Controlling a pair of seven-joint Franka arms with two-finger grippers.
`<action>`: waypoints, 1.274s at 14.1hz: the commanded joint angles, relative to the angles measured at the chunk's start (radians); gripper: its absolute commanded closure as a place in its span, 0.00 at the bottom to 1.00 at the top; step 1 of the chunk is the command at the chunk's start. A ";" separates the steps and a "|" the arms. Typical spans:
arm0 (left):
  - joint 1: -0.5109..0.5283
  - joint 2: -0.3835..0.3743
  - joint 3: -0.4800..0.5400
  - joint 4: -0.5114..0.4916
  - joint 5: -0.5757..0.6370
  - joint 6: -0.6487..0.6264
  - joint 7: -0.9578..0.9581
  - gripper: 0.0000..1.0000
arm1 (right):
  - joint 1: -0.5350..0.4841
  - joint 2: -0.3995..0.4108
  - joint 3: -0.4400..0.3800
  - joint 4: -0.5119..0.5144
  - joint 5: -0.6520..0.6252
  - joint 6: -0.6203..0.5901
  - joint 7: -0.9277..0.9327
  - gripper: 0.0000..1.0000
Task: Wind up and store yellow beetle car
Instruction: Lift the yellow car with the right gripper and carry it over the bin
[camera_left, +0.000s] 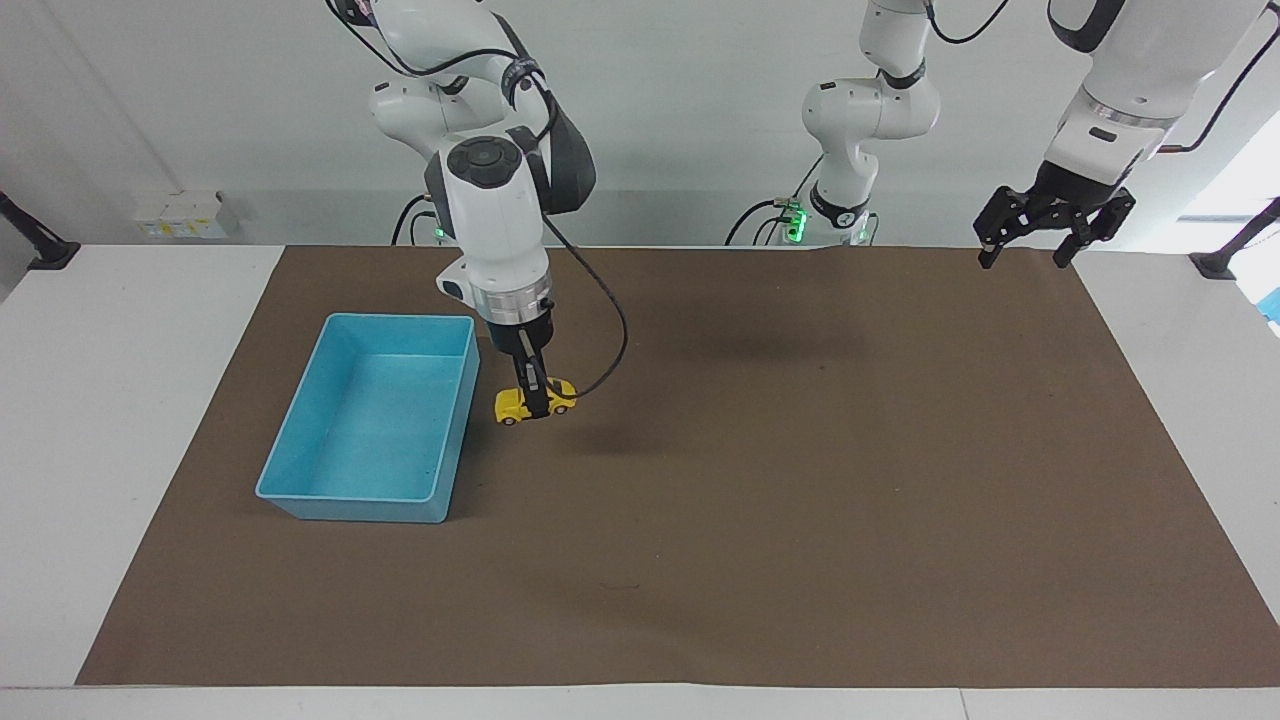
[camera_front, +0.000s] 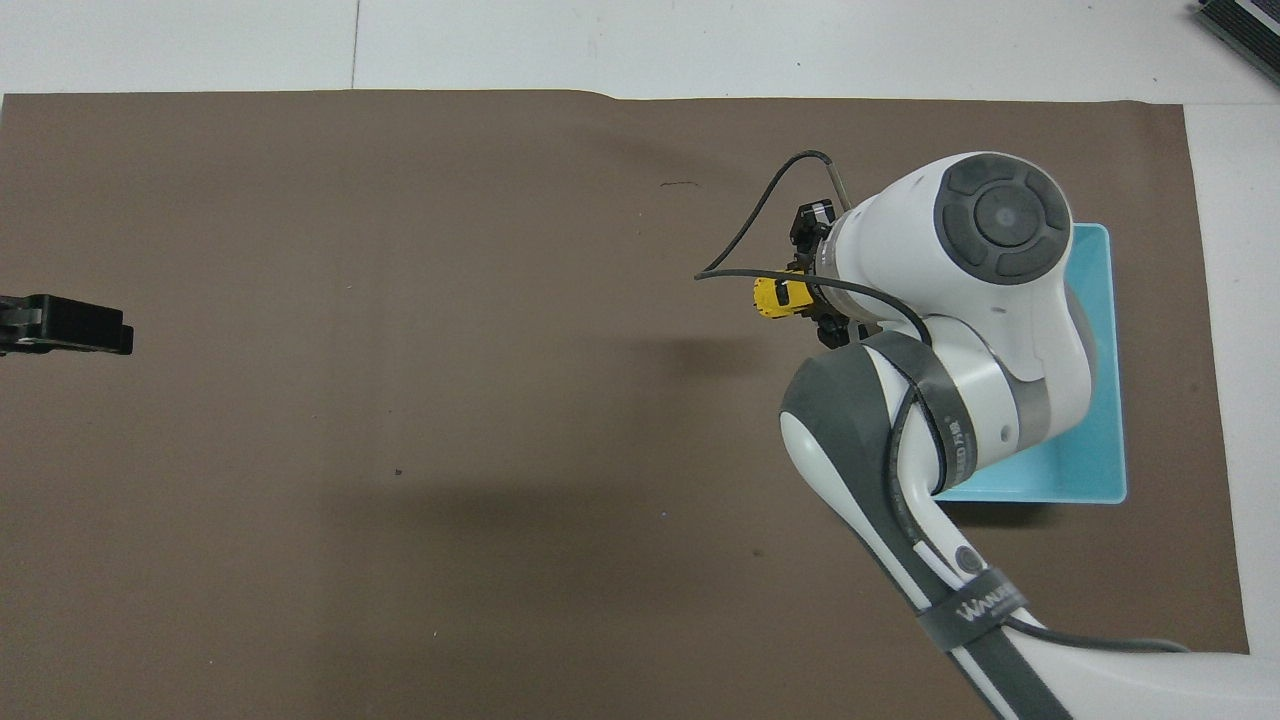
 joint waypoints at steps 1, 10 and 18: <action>0.015 -0.009 -0.007 -0.006 -0.017 -0.011 -0.003 0.00 | -0.019 -0.001 0.010 0.055 0.066 -0.028 -0.076 1.00; 0.015 -0.009 -0.007 -0.006 -0.017 -0.011 -0.003 0.00 | -0.137 -0.055 0.007 0.073 0.102 -0.120 -0.419 1.00; 0.015 -0.009 -0.007 -0.006 -0.017 -0.011 -0.003 0.00 | -0.194 -0.089 0.002 0.072 0.100 -0.186 -0.700 1.00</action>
